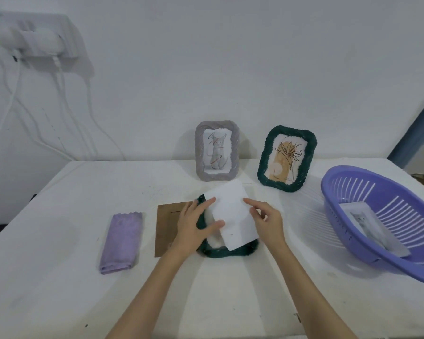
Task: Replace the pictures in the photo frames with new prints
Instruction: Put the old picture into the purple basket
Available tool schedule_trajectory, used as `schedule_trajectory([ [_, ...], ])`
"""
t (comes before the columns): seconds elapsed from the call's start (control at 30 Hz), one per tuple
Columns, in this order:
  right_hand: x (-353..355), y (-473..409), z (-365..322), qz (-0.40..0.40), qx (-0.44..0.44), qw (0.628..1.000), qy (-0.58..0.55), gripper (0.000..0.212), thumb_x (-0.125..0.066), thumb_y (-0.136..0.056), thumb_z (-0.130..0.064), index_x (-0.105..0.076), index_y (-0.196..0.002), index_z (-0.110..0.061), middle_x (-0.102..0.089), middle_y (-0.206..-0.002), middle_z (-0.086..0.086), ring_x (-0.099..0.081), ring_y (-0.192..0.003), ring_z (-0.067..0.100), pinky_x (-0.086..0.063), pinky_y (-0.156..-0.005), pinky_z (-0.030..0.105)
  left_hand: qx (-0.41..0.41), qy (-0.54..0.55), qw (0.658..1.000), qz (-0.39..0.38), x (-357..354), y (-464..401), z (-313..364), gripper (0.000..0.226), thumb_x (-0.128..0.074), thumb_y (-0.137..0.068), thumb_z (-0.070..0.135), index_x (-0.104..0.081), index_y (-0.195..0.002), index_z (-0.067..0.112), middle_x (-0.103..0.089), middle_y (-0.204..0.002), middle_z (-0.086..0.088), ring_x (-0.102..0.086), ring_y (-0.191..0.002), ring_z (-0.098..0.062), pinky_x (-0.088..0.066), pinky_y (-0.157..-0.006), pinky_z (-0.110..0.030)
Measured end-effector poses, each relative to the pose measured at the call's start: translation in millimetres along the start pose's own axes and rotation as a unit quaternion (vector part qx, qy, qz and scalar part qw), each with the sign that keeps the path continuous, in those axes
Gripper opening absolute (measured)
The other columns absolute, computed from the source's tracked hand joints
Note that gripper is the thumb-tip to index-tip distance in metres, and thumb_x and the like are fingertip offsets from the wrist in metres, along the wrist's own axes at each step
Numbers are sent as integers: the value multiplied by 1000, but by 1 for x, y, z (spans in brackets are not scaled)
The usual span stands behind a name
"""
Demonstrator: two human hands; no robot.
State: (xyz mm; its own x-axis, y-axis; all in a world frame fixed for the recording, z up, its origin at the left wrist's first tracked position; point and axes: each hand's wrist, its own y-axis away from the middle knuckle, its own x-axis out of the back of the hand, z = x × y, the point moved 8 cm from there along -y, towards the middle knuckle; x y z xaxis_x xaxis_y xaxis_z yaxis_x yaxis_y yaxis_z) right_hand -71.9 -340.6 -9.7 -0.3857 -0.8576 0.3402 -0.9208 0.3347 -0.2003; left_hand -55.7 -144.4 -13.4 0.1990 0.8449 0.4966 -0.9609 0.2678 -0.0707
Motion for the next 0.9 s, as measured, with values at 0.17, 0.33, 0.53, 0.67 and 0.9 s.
schedule_trajectory([
  [0.17,28,-5,-13,19,6,998,-60,31,-56,-88,-3,-66,-108,-24,-63,-93,-9,-46,-70,3,-37,-62,7,14,262,965,14,-23,-19,35,54,-67,-76,-6,-52,-119,23,-51,-127,-3,-53,-114,-26,-54,-77,-19],
  [0.33,107,-10,-34,113,110,949,271,31,-62,-86,-13,-64,-116,-20,-64,-104,7,-52,-92,16,-43,-81,34,-4,311,950,-19,-54,-32,61,58,-65,-73,-15,-52,-120,17,-52,-124,-3,-60,-94,-13,-54,-69,-15],
  [0.53,188,-4,-10,26,-57,888,456,28,-47,-91,-44,-59,-116,-39,-61,-120,-1,-44,-113,28,-31,-98,47,8,268,958,-107,-117,-43,81,64,-68,-73,-11,-50,-127,18,-60,-117,-7,-63,-82,-18,-54,-67,-16],
  [0.67,203,-2,-4,2,-47,916,399,24,-50,-91,-38,-63,-111,-35,-70,-103,-10,-56,-106,18,-32,-102,49,7,172,969,-177,-160,-48,81,74,-73,-70,-5,-45,-134,18,-59,-113,-11,-58,-83,-15,-50,-69,-12],
  [0.9,203,7,13,-59,-51,957,279,48,-72,-73,-44,-62,-118,-29,-72,-95,-8,-62,-79,2,-50,-88,26,-92,-183,965,-164,-191,-61,76,84,-73,-72,42,-29,-142,28,-31,-151,0,-13,-144,-14,-14,-112,-34],
])
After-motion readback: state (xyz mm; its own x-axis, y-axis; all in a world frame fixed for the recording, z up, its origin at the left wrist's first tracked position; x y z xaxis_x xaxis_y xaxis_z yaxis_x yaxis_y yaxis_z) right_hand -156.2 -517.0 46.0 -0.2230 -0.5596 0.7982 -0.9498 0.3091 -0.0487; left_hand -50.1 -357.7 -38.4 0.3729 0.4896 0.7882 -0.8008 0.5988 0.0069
